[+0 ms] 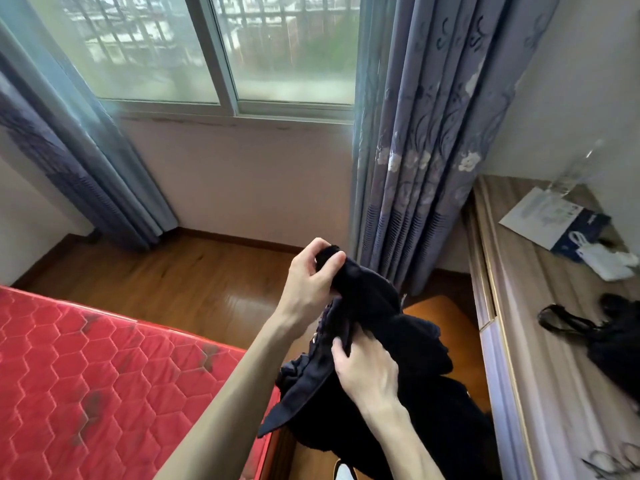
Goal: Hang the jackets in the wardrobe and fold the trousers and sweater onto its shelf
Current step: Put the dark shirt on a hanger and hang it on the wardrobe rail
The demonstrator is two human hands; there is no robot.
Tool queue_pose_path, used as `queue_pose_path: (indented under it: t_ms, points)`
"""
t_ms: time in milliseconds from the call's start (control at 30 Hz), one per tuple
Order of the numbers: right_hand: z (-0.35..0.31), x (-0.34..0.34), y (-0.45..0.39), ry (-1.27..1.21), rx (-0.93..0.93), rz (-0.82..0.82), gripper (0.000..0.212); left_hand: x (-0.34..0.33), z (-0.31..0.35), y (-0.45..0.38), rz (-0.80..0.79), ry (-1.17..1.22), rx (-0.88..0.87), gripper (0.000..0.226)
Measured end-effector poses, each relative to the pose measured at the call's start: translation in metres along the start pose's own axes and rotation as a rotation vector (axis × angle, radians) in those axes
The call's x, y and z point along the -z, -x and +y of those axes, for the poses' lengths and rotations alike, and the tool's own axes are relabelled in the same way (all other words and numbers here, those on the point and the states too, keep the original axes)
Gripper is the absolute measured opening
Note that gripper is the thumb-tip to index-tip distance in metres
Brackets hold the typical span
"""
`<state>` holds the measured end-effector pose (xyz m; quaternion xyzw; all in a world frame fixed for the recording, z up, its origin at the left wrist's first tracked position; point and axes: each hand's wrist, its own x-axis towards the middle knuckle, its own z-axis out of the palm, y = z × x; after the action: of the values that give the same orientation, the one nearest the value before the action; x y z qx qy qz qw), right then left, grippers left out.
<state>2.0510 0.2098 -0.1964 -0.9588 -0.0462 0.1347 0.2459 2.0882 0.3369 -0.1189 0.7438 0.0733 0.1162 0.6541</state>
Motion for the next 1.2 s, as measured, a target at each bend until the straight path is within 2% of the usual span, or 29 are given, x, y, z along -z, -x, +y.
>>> queue_pose_path:
  t_ms: [100,233,300,400,533,633,900,1033,1133,1200]
  points:
    - [0.002,0.001,0.012,-0.079,0.000,0.106,0.035,-0.002,0.013,0.013,0.100,0.070,-0.049,0.023]
    - [0.007,0.013,0.036,-0.650,-0.052,0.334,0.023,0.009,0.024,0.031,0.234,0.119,-0.087,0.020]
    - [0.010,0.024,0.048,-0.758,-0.049,0.422,0.022,0.019,0.027,0.040,0.304,0.127,-0.076,0.017]
    - [0.008,0.041,0.068,-0.856,0.020,0.512,0.022,0.032,0.031,0.057,0.257,0.167,-0.080,0.023]
    - [0.012,0.066,0.100,-0.807,0.209,0.516,0.024,0.043,0.038,0.087,0.112,0.166,-0.042,0.047]
    - [0.016,0.079,0.126,-0.672,0.272,0.488,0.022,0.053,0.050,0.116,0.107,0.157,-0.087,0.047]
    - [0.012,0.097,0.216,-0.398,0.359,0.622,0.021,0.086,0.082,0.197,0.007,0.006,-0.355,0.048]
    - [0.007,0.108,0.257,-0.362,0.373,0.677,0.017,0.097,0.078,0.227,-0.021,-0.213,-0.542,0.049]
    - [0.008,0.114,0.285,-0.453,0.353,0.596,0.017,0.096,0.072,0.237,0.008,-0.548,-0.671,0.042]
    - [0.010,0.120,0.300,-0.549,0.362,0.503,0.019,0.094,0.072,0.241,0.025,-0.628,-0.708,0.024]
